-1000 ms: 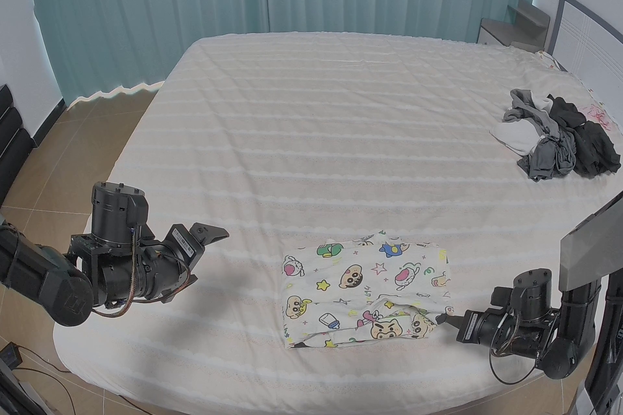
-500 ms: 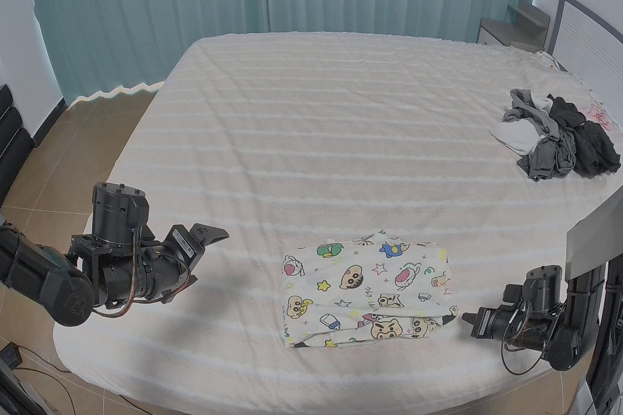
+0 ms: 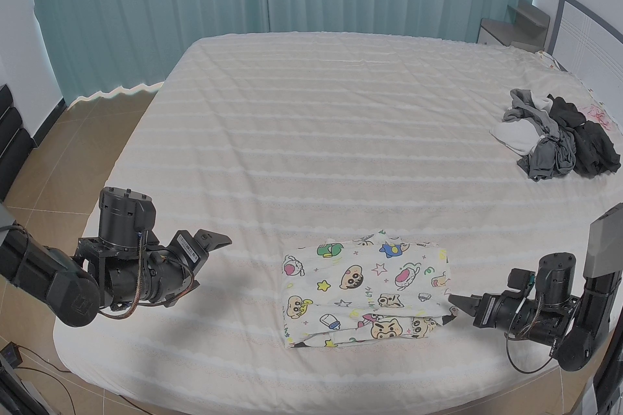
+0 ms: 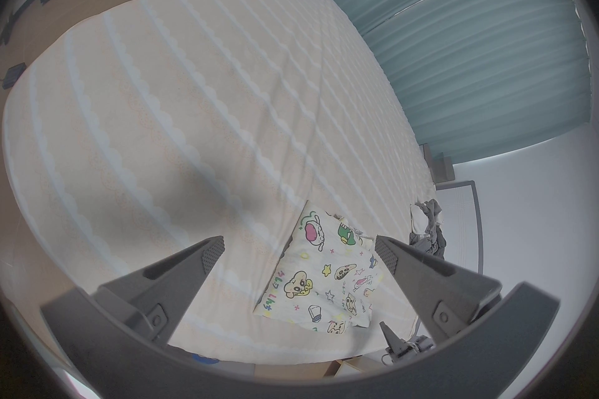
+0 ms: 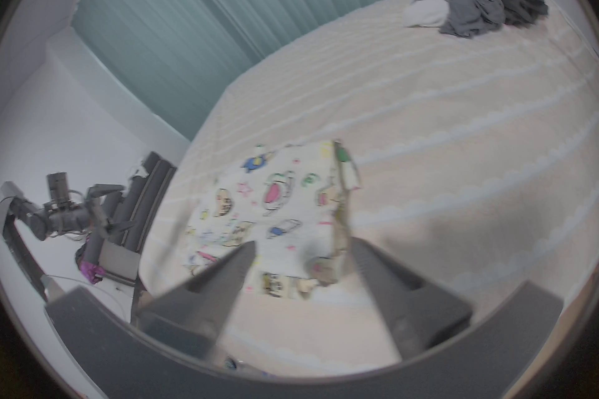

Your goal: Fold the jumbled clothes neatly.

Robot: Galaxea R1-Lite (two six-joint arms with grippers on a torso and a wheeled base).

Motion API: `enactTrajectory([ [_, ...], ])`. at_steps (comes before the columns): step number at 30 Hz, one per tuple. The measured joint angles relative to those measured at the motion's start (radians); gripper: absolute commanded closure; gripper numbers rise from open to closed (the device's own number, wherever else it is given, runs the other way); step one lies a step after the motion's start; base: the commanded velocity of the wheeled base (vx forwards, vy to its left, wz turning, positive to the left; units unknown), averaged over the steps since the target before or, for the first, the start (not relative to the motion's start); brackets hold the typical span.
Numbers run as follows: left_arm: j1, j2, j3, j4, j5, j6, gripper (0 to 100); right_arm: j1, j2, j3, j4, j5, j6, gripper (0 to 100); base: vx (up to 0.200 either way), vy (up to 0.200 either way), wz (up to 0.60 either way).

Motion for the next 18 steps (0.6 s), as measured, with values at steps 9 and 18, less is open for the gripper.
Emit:
enactTrajectory([
  [9, -0.003, 0.006, 0.000, 0.000, 0.000, -0.001, 0, 0.139, -0.031, -0.122, 0.008, 0.015, 0.016, 0, 0.000, 0.000, 0.00],
  [18, -0.008, 0.011, 0.008, -0.014, -0.002, -0.003, 0, 0.216, 0.126, -0.390, 0.170, 0.004, 0.010, 0, 0.000, 0.000, 0.00],
])
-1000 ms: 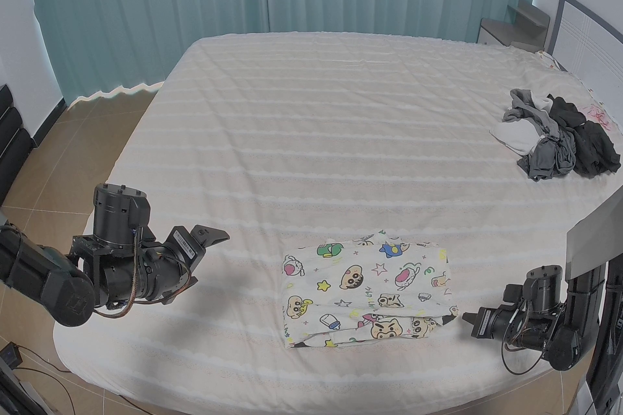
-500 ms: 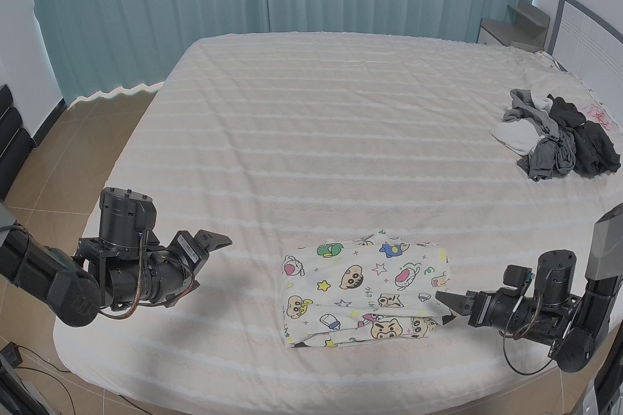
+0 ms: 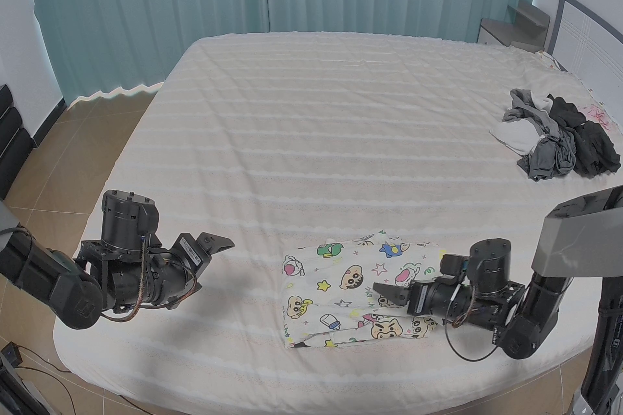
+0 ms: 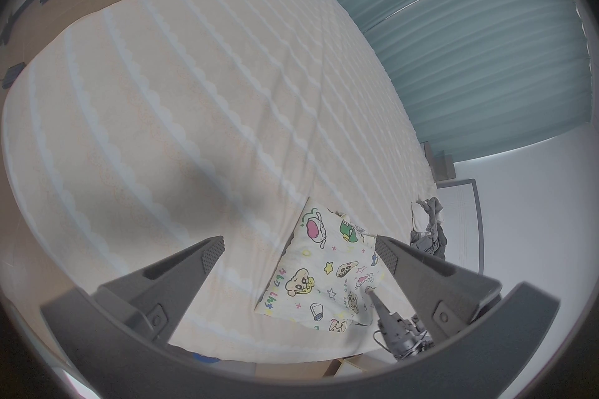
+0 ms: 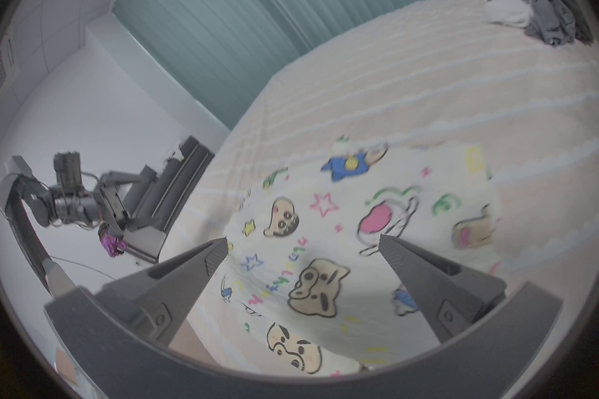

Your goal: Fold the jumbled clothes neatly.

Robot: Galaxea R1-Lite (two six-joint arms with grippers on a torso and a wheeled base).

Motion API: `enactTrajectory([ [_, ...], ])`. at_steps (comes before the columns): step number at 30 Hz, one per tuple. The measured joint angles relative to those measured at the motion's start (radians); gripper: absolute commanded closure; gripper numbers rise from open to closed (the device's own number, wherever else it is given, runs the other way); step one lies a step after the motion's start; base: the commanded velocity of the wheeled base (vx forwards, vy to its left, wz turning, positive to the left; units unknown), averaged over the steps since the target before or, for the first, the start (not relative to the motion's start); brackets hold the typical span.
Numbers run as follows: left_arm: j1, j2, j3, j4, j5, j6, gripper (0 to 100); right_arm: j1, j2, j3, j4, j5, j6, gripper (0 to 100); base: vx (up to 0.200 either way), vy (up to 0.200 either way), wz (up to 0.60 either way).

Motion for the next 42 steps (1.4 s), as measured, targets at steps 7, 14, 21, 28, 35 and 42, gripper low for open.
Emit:
enactTrajectory([
  [7, -0.003, 0.011, 0.016, -0.043, 0.000, 0.002, 0, 0.085, 0.054, -0.057, 0.127, 0.000, -0.054, 0, 0.000, 0.000, 0.00],
  [14, -0.006, 0.019, 0.025, -0.058, 0.003, 0.004, 0, 0.108, 0.050, 0.020, 0.167, -0.008, -0.123, 0, 0.000, 0.000, 0.00],
  [21, -0.010, 0.022, 0.028, -0.059, 0.003, 0.005, 0, 0.081, 0.046, 0.057, 0.083, -0.041, -0.172, 0, 0.000, 0.000, 0.00],
  [28, -0.040, 0.024, 0.036, -0.059, -0.005, 0.004, 0, 0.057, 0.038, 0.070, -0.057, -0.044, -0.164, 0, 0.000, 0.000, 0.00],
  [35, -0.074, 0.071, -0.016, -0.055, -0.073, 0.037, 0, -0.092, -0.014, 0.076, -0.050, -0.041, -0.097, 0, 0.000, 0.000, 0.00],
  [42, -0.054, 0.201, -0.199, 0.005, -0.150, 0.108, 0, -0.250, -0.037, 0.027, 0.031, -0.032, -0.038, 0, 0.000, 0.000, 0.00],
])
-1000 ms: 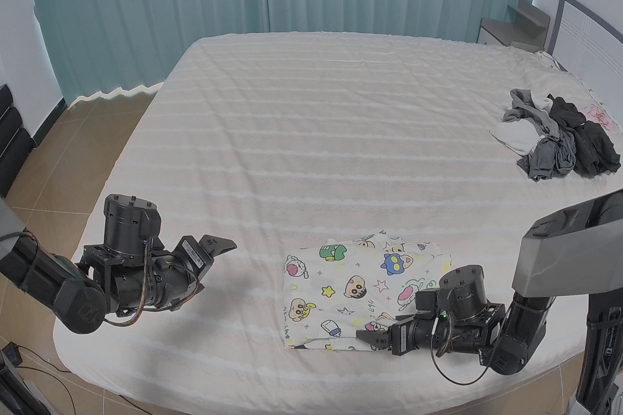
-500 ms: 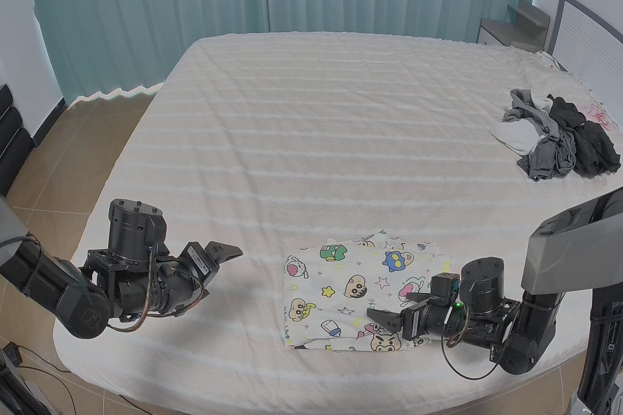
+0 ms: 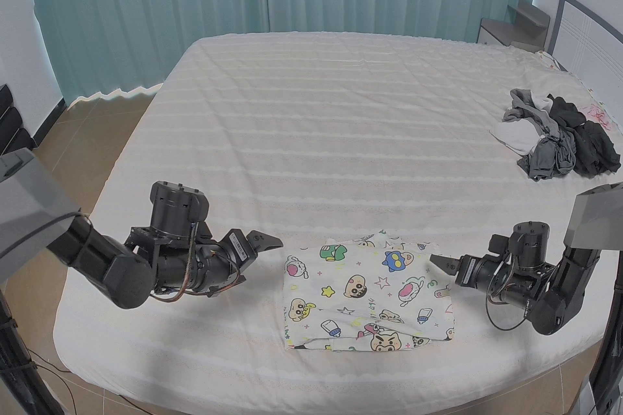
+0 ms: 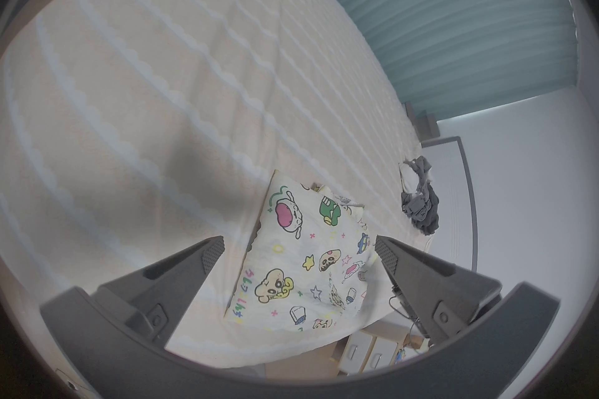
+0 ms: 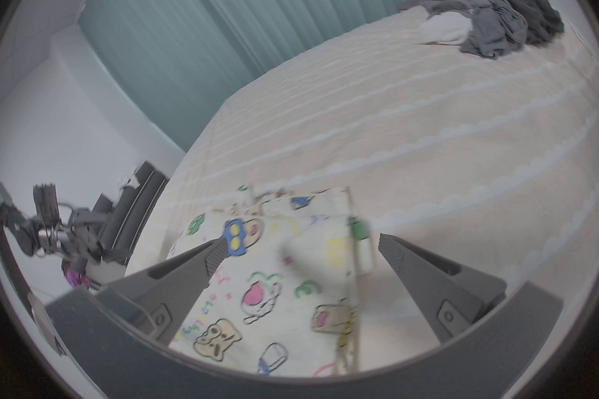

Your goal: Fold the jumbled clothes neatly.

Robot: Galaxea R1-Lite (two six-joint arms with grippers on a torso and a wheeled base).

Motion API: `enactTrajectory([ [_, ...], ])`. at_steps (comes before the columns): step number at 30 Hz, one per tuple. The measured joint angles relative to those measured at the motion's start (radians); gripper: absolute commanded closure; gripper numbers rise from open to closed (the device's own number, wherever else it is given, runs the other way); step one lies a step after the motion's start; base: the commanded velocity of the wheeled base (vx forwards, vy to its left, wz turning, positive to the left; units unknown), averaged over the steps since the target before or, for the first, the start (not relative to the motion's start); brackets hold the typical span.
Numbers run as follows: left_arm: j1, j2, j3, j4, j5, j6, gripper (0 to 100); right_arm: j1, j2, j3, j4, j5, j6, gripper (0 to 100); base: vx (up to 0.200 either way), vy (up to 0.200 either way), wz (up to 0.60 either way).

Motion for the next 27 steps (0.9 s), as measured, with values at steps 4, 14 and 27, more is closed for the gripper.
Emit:
enactTrajectory([
  [4, 0.019, 0.072, -0.080, 0.090, -0.089, 0.084, 0, -0.068, -0.001, -0.033, 0.070, 0.029, 0.022, 0, 0.000, 0.000, 0.00],
  [14, 0.056, 0.190, -0.117, 0.122, -0.173, 0.281, 0, -0.101, 0.007, -0.055, 0.293, 0.192, 0.032, 0, 0.000, 0.000, 0.00],
  [27, -0.044, 0.283, -0.199, 0.119, -0.184, 0.289, 0, 0.000, 0.019, -0.167, 0.473, 0.239, 0.041, 0, 0.000, 0.000, 0.00],
])
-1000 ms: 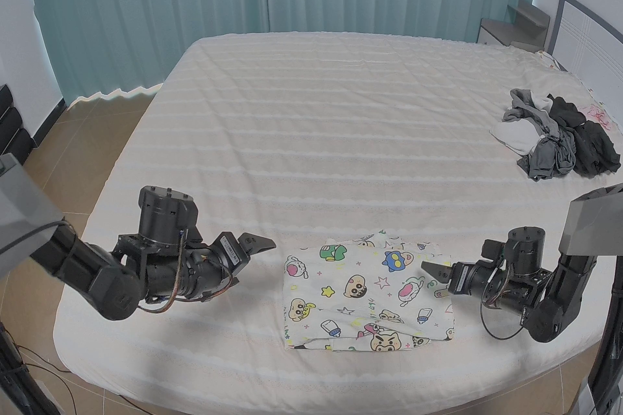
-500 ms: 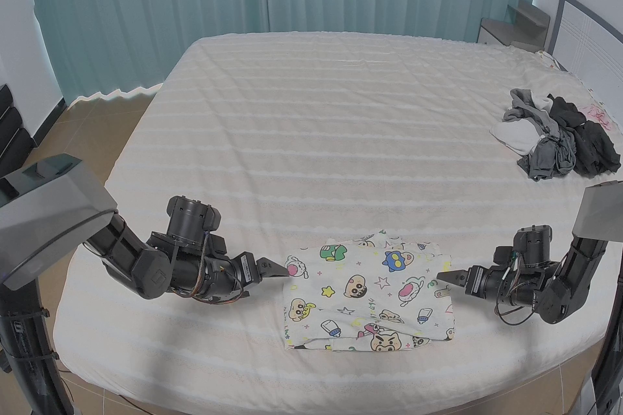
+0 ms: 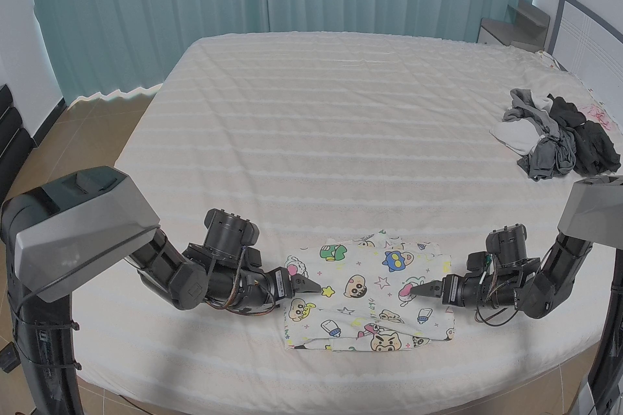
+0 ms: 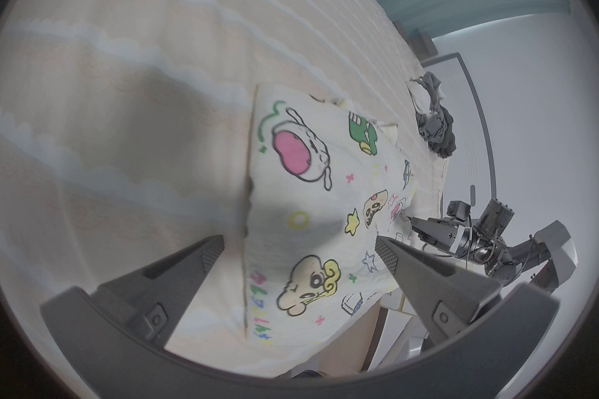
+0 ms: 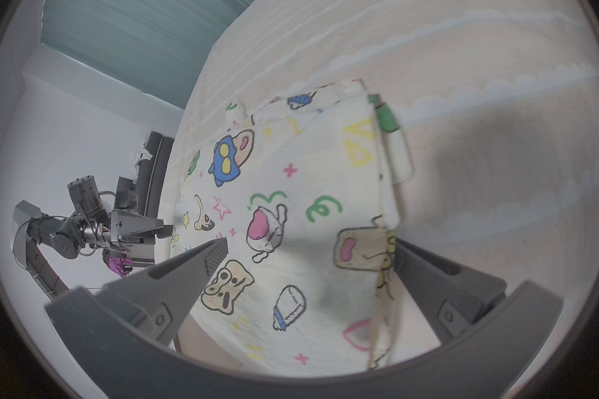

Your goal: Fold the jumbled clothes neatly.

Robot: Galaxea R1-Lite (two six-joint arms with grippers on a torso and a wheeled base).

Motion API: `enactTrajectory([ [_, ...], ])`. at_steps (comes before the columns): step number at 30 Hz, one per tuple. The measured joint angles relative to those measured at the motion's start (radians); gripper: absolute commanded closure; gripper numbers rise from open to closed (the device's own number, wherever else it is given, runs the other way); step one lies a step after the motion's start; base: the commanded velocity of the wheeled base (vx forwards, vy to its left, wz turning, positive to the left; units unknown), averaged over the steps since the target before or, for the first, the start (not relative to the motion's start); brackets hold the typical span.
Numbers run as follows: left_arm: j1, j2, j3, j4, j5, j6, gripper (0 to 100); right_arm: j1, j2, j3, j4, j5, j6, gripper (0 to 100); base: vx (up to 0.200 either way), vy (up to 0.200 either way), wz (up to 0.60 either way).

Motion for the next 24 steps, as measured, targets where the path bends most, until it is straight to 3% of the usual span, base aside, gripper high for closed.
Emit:
enactTrajectory([
  [7, -0.043, 0.027, -0.035, 0.007, 0.002, -0.009, 0, 0.061, 0.015, -0.057, 0.057, 0.003, 0.006, 0, 0.000, 0.000, 0.00],
  [8, -0.050, 0.029, -0.036, 0.007, 0.003, -0.014, 100, 0.070, 0.019, -0.064, 0.061, 0.003, 0.007, 100, 0.000, 0.000, 0.00],
  [16, -0.070, 0.030, -0.040, 0.007, 0.008, -0.043, 100, 0.116, 0.045, -0.108, 0.057, 0.005, 0.120, 100, 0.000, 0.000, 0.00],
  [24, -0.076, -0.001, -0.034, 0.009, 0.009, -0.099, 100, 0.117, 0.011, -0.082, 0.040, 0.007, 0.145, 100, 0.000, 0.000, 0.00],
])
